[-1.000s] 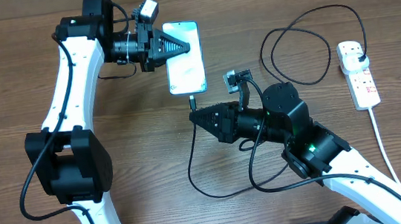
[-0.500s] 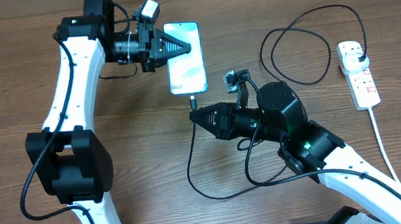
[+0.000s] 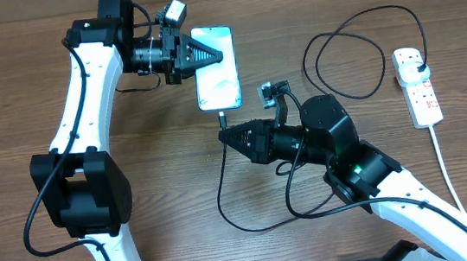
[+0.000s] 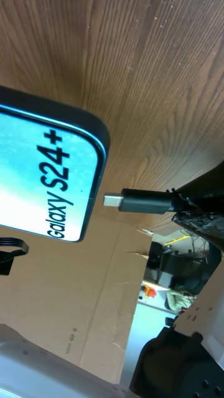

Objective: Plug charger to phone and switch on socket

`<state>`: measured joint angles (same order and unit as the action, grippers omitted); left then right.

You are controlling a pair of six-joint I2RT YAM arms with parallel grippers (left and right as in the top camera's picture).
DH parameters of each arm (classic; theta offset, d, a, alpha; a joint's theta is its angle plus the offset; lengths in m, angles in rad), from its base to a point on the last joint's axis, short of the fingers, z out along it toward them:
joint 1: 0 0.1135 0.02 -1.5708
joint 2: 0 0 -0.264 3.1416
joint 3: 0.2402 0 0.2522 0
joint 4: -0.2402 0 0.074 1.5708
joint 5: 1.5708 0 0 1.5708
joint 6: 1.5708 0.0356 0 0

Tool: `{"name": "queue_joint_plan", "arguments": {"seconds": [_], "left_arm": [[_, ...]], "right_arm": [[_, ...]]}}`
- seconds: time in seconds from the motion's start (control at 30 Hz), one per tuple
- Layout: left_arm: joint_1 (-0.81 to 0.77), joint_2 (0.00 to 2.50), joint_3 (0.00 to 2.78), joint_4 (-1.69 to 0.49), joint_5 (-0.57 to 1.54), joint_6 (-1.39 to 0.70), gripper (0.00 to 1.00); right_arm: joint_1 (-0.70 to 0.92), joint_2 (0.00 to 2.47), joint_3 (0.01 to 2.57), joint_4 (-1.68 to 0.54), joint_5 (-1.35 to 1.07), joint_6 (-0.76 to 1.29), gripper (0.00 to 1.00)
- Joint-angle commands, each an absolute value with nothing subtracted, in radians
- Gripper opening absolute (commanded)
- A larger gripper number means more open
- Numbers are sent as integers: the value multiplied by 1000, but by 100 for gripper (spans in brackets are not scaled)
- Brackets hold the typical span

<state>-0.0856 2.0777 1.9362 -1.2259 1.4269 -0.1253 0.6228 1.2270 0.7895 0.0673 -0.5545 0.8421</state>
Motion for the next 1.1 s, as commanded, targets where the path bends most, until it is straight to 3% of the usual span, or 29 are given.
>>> {"name": "queue_joint_plan", "arguments": {"seconds": [0.0, 1.07], "left_arm": [[-93, 2037, 1945, -1225, 1456, -136, 4], [-94, 2037, 1945, -1225, 1456, -135, 4]], "right_arm": [[627, 1228, 783, 78, -550, 829, 4], [627, 1237, 783, 89, -497, 891, 4]]}}
